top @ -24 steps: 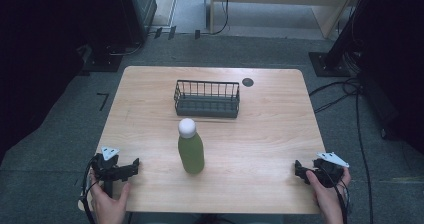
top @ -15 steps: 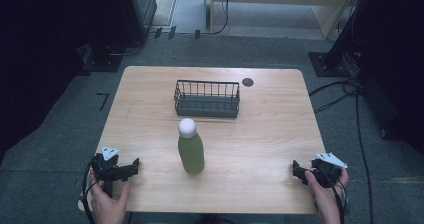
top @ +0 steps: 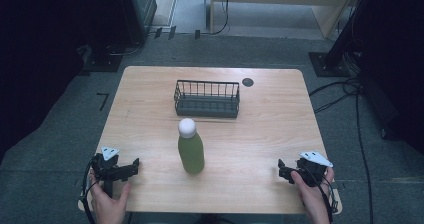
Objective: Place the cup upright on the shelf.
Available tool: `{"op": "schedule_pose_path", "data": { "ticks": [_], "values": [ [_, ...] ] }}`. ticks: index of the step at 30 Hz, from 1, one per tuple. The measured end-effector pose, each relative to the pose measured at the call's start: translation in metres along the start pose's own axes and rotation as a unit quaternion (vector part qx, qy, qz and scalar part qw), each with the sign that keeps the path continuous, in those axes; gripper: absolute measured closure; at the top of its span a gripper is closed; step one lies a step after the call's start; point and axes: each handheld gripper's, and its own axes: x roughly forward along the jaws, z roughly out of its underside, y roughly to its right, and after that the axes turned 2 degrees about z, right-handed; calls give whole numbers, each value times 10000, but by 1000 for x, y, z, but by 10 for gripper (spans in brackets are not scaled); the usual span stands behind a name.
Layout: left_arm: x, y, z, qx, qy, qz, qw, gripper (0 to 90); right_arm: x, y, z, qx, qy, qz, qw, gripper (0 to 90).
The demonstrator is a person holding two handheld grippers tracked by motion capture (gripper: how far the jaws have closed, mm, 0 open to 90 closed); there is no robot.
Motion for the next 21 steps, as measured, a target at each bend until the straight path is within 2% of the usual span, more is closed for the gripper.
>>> {"op": "schedule_pose_path", "data": {
  "ticks": [3,4,8,10,11,14,21],
  "values": [
    [0,0,0,-2,1,0,10000,1,0,-6,-1,-50,14,-63,10000,1],
    [0,0,0,7,-7,0,10000,1,-1,-15,-3,-120,31,-136,9998,1],
    [0,0,0,-5,10,0,10000,1,-2,-25,-5,-180,47,-241,9995,1],
    [0,0,0,0,0,0,10000,1,-2,-36,-7,-242,69,-370,9990,1],
    [0,0,0,0,0,0,10000,1,-2,-36,-7,-242,69,-370,9990,1],
    [0,0,0,-4,0,1,10000,1,-1,-50,-9,-329,73,-521,9981,2],
    [0,0,0,2,6,1,10000,1,1,-67,-11,-465,82,-747,9961,3]
  ]
}}
